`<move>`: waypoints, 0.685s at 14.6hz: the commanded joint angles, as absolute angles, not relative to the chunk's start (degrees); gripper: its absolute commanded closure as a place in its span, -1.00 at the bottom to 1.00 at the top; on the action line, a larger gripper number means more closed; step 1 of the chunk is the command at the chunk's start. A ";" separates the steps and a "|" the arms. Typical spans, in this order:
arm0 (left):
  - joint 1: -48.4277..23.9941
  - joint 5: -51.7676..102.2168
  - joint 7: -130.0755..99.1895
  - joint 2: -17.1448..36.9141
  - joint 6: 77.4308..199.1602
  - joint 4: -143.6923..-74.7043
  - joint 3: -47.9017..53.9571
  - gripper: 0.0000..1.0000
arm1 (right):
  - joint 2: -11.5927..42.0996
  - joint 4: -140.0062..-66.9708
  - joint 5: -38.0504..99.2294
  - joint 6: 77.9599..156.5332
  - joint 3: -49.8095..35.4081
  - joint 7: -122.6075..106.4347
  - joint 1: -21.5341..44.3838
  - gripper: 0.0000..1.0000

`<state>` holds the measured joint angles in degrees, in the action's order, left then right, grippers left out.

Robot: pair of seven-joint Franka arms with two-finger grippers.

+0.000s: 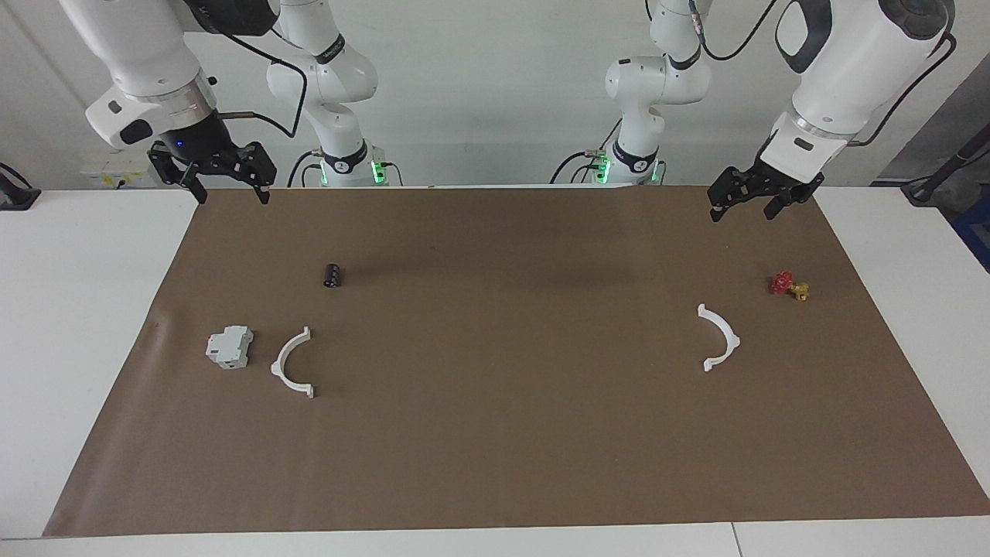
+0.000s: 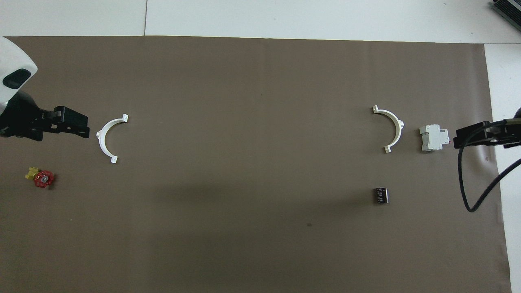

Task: Assemble drain pipe with both arms
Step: 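Reach the right gripper toward the white half-ring near it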

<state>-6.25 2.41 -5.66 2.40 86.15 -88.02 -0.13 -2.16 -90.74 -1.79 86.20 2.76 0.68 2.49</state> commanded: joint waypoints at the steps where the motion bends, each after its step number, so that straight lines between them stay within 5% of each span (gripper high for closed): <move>1: -5.54 2.99 -4.75 1.67 86.22 -88.42 0.09 -1.00 | -2.90 -91.41 -0.35 87.10 2.37 -0.70 1.49 -1.00; 5: -5.62 2.99 -4.83 1.67 86.22 -88.51 0.09 -1.00 | -3.68 -93.15 -0.35 87.54 2.29 -0.62 1.93 -1.00; 10: -5.62 2.99 -4.83 1.67 86.22 -88.51 0.09 -1.00 | -0.55 -99.05 1.23 102.81 2.20 -6.73 2.20 -1.00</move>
